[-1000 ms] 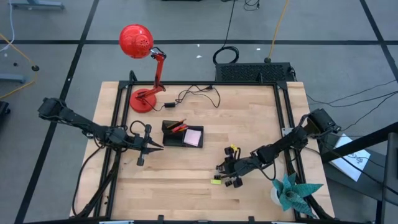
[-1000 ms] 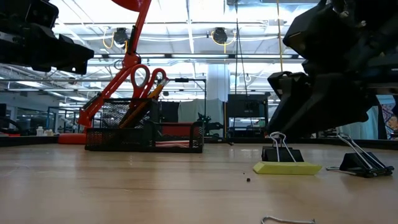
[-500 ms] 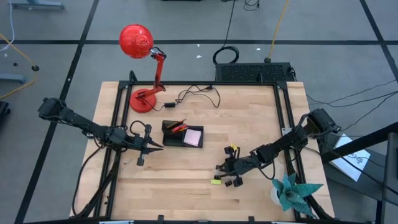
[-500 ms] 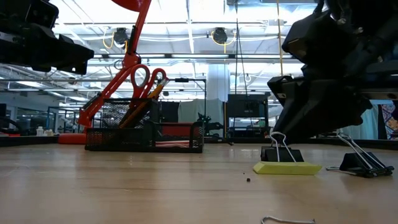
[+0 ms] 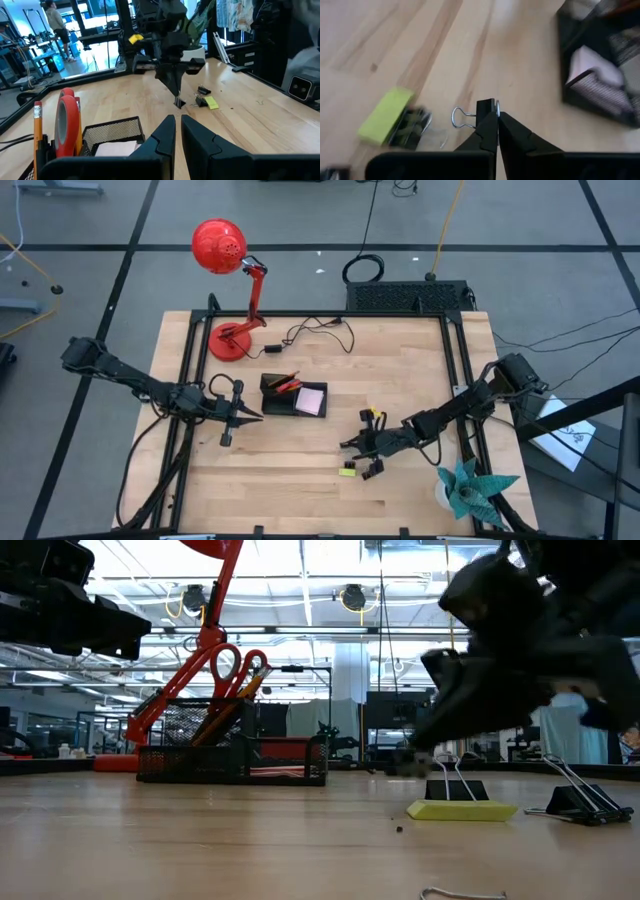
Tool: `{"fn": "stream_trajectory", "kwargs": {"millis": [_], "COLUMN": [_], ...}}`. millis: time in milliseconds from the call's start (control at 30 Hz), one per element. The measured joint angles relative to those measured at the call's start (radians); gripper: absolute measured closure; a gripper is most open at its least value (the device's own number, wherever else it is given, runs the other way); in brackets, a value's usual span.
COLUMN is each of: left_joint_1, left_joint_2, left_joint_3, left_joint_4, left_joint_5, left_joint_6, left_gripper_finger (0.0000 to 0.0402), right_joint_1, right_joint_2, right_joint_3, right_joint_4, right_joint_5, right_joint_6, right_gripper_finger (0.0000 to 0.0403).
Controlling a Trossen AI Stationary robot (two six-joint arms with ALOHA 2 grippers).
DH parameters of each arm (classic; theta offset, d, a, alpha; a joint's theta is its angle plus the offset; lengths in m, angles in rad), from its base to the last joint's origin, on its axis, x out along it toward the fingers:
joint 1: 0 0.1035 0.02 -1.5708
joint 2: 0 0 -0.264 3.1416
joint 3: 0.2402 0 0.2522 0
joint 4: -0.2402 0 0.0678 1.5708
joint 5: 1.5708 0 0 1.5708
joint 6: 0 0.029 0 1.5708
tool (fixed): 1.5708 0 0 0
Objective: Pick and place office supplies into organizer
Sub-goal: Put the top binder clip into the desk organizer
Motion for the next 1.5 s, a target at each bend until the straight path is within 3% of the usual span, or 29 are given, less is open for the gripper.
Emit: {"fn": "stream_trajectory", "kwargs": {"millis": [233,400,567,867,1033,1100,1167,1267,1400,1500], "left_joint_1": [0.000,0.000,0.000,0.000,-0.027,-0.045,-0.067,-0.109,-0.139,-0.140], "left_joint_2": [0.000,0.000,0.000,0.000,0.000,0.000,-0.002,-0.001,-0.001,0.000], "left_joint_3": [0.000,0.000,0.000,0.000,0.000,0.020,0.054,0.115,0.211,0.237], "left_joint_4": [0.001,0.002,0.001,-0.161,-0.056,-0.046,-0.113,-0.358,-0.727,-0.856], "left_joint_5": [0.000,0.000,-0.006,-0.359,-0.395,-0.456,-0.578,-0.748,-0.779,-0.786], "left_joint_6": [0.000,0.000,-0.002,-0.198,-0.109,-0.072,-0.063,-0.125,-0.394,-0.515], "left_gripper_finger": [0.0364,0.0364,0.0364,0.0364,0.0364,0.0364,0.0364,0.0364,0.0364,0.0364], "right_joint_1": [-0.073,-0.142,-0.185,-0.217,-0.216,-0.215,-0.215,-0.215,-0.215,-0.214], "right_joint_2": [-0.008,0.003,0.017,0.017,0.017,0.017,0.017,0.017,0.017,0.017], "right_joint_3": [0.026,0.123,0.203,0.204,0.204,0.204,0.205,0.205,0.204,0.204], "right_joint_4": [0.155,0.121,0.043,0.050,0.049,0.044,0.031,0.008,-0.008,-0.003], "right_joint_5": [0.011,-0.131,-0.144,-0.139,-0.139,-0.138,-0.138,-0.138,-0.138,-0.138], "right_joint_6": [-0.096,-0.157,-0.210,-0.217,-0.216,-0.216,-0.215,-0.214,-0.204,-0.205], "right_gripper_finger": [0.0402,0.0402,0.0402,0.0402,0.0403,0.0403,0.0403,0.0403,0.0403,0.0403]}}
